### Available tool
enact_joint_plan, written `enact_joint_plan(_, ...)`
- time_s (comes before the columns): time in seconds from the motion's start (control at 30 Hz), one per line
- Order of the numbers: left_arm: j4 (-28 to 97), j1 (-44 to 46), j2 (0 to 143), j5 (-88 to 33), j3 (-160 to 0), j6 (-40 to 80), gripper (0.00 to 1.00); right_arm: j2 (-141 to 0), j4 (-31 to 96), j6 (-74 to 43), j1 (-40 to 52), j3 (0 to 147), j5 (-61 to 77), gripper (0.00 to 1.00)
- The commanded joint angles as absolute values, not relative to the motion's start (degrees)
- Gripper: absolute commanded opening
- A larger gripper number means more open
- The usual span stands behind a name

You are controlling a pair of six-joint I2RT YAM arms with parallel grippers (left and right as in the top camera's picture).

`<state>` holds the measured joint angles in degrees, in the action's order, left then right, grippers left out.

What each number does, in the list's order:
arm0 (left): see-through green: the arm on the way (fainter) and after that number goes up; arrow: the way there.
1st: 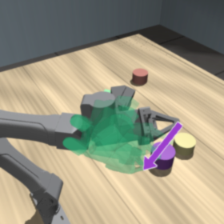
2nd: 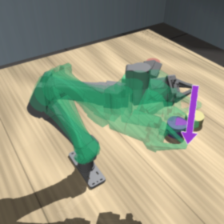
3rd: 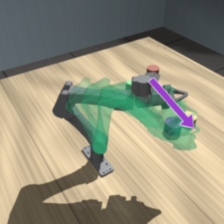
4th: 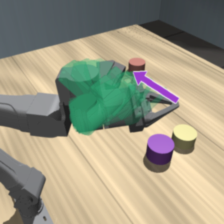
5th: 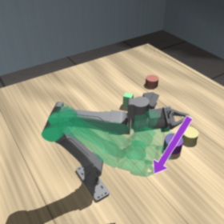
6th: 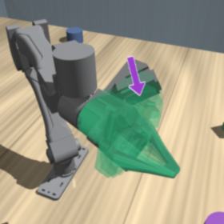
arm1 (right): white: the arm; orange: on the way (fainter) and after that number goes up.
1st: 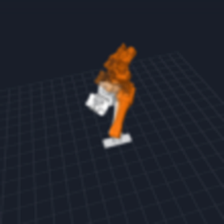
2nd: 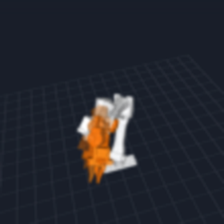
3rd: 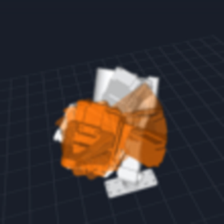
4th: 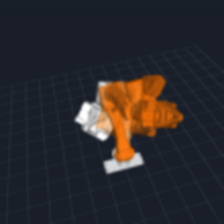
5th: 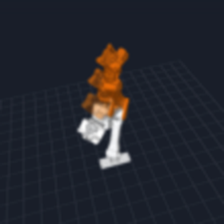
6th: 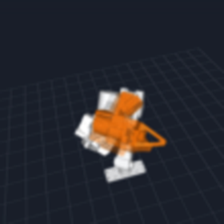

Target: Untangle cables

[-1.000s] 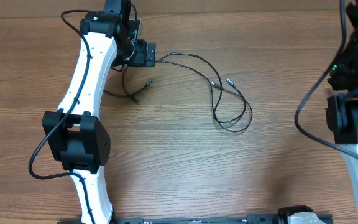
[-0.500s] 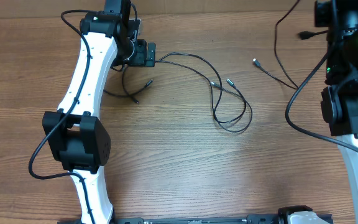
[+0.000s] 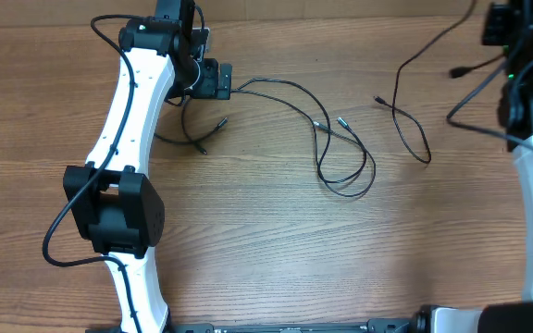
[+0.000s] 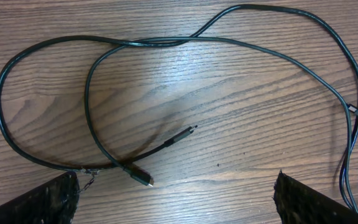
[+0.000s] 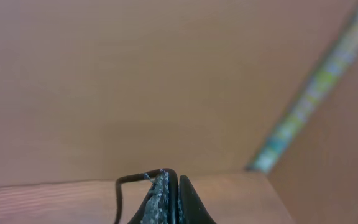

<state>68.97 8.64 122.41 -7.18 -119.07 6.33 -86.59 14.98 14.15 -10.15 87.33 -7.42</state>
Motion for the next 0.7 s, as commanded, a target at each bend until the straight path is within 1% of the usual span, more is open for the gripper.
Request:
enact_joint_plan(0.0,68.9,9.0,121.8,-6.9,-118.9,7.3,0.99,-87.2,14.5,13.3,-15.6,88.4,-7.2,0.04)
enact_joint_plan(0.43,68.9,9.0,121.8,-6.9,-118.9,7.3,1.0,-95.3,12.4,13.5,-39.1,88.4,-7.2,0.04)
enact_joint_plan(0.47,68.9,9.0,121.8,-6.9,-118.9,7.3,1.0,-96.0,12.5,13.5,-40.4,88.4,-7.2,0.05)
enact_joint_plan(0.5,68.9,9.0,121.8,-6.9,-118.9,7.3,1.0,-96.7,12.5,13.5,-41.5,88.4,-7.2,0.12)
enact_joint_plan(0.53,68.9,9.0,121.8,-6.9,-118.9,7.3,0.99,-97.7,12.5,13.5,-42.7,88.4,-7.2,0.16)
enact_joint_plan(0.67,68.9,9.0,121.8,-6.9,-118.9,7.3,1.0,-100.9,11.8,13.5,-45.9,88.4,-7.2,0.14)
